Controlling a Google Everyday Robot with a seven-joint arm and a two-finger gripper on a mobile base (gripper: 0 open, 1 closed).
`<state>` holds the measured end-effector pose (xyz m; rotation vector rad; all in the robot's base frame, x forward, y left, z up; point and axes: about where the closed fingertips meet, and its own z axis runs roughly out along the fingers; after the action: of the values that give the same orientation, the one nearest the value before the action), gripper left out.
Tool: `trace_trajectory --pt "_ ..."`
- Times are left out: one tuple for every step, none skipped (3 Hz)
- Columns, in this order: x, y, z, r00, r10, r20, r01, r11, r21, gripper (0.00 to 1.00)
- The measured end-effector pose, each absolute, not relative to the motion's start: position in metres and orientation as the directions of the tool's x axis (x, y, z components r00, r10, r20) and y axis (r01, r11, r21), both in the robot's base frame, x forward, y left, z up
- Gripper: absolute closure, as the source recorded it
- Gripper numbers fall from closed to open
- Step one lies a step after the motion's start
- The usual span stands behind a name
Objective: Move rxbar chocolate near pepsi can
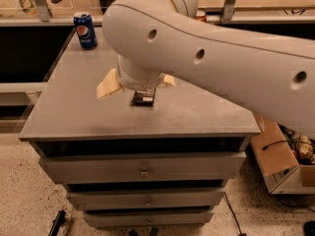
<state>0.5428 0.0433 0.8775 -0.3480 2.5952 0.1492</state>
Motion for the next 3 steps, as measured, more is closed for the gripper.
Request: trace_trajectory --pt "0.544 0.0454 0.8763 -0.832 -0.236 -0.502 -0.284 0.958 0.021 0.0" --pt "0.5451 0.0462 0.8751 -0.83 -0.246 -0.501 -0.292 0.956 0.015 0.0" --pt "0.547 0.0471 0.8738 -0.827 -0.256 -0.501 -0.302 0.953 0.01 0.0"
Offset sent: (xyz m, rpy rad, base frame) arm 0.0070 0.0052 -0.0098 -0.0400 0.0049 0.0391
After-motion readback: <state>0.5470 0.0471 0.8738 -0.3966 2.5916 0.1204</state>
